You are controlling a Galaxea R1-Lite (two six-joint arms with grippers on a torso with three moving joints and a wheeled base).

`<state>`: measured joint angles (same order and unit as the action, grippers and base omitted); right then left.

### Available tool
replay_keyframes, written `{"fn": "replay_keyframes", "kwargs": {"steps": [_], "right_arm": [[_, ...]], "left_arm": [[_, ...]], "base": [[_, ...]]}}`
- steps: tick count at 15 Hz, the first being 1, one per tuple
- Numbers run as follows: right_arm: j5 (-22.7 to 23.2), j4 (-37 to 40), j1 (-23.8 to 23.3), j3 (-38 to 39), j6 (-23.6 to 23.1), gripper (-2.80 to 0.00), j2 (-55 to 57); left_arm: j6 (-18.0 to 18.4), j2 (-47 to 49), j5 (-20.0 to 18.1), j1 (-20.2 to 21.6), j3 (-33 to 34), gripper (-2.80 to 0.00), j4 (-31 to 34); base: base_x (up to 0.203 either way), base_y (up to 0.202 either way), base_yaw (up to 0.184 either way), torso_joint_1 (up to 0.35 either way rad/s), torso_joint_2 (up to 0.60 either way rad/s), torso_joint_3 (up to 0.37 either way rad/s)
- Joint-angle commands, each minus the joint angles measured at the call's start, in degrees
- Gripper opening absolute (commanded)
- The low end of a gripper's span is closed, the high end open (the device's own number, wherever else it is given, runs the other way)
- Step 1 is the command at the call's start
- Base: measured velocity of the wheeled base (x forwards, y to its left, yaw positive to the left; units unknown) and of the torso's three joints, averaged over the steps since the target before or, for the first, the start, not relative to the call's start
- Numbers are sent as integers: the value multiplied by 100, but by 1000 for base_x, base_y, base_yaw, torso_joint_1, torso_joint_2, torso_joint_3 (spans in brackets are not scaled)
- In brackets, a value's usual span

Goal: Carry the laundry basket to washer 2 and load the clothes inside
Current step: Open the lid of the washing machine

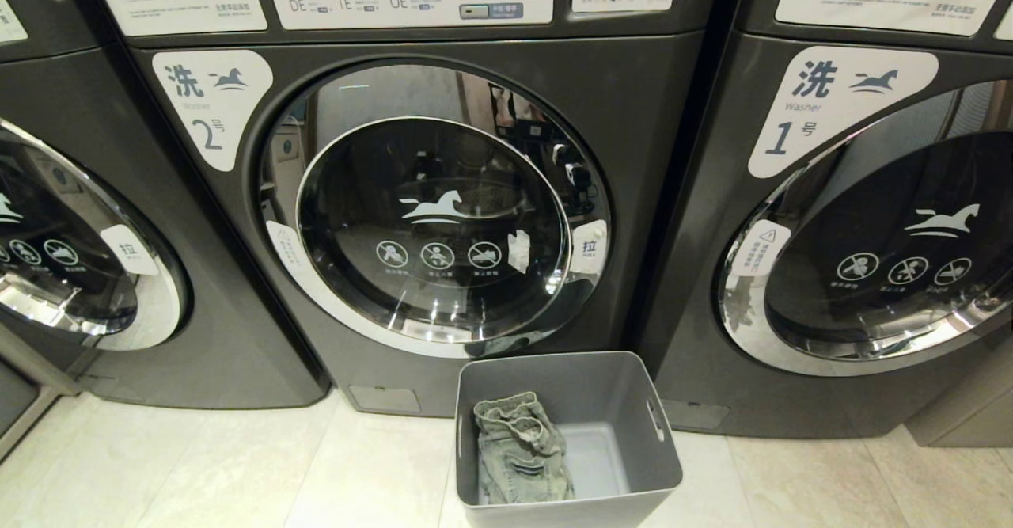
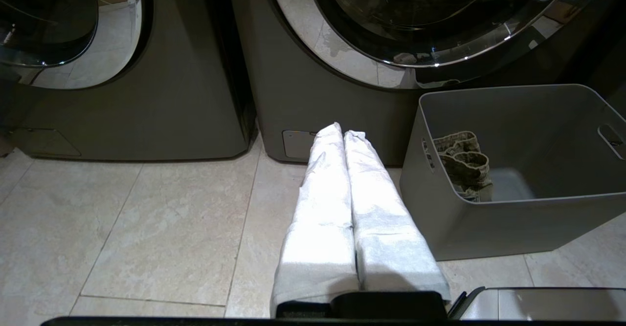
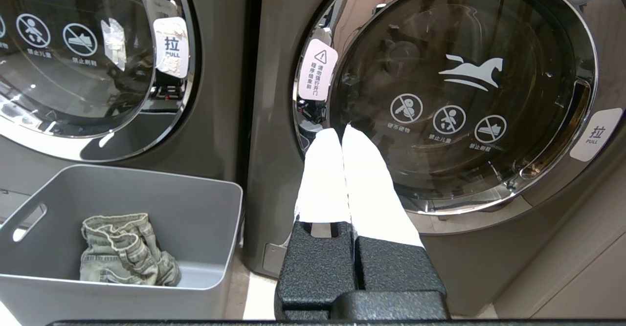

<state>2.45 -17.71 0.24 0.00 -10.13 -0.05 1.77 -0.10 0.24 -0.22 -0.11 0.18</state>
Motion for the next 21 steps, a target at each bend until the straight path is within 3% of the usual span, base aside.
{"fn": "replay_keyframes", "kwargs": {"steps": [1, 11, 21], "right_arm": [[1, -13, 2, 229, -6, -280, 5], [1, -13, 2, 229, -6, -280, 11], [10, -13, 2, 229, -6, -280, 11]], "left_arm": [[16, 10, 2, 4, 2, -280, -1], [25, 10, -2, 4, 2, -280, -1], [16, 10, 2, 4, 2, -280, -1]], "base": [[0, 0, 0, 0, 0, 0], [0, -9, -1, 0, 0, 0], [0, -193, 1, 2, 3, 4]]}}
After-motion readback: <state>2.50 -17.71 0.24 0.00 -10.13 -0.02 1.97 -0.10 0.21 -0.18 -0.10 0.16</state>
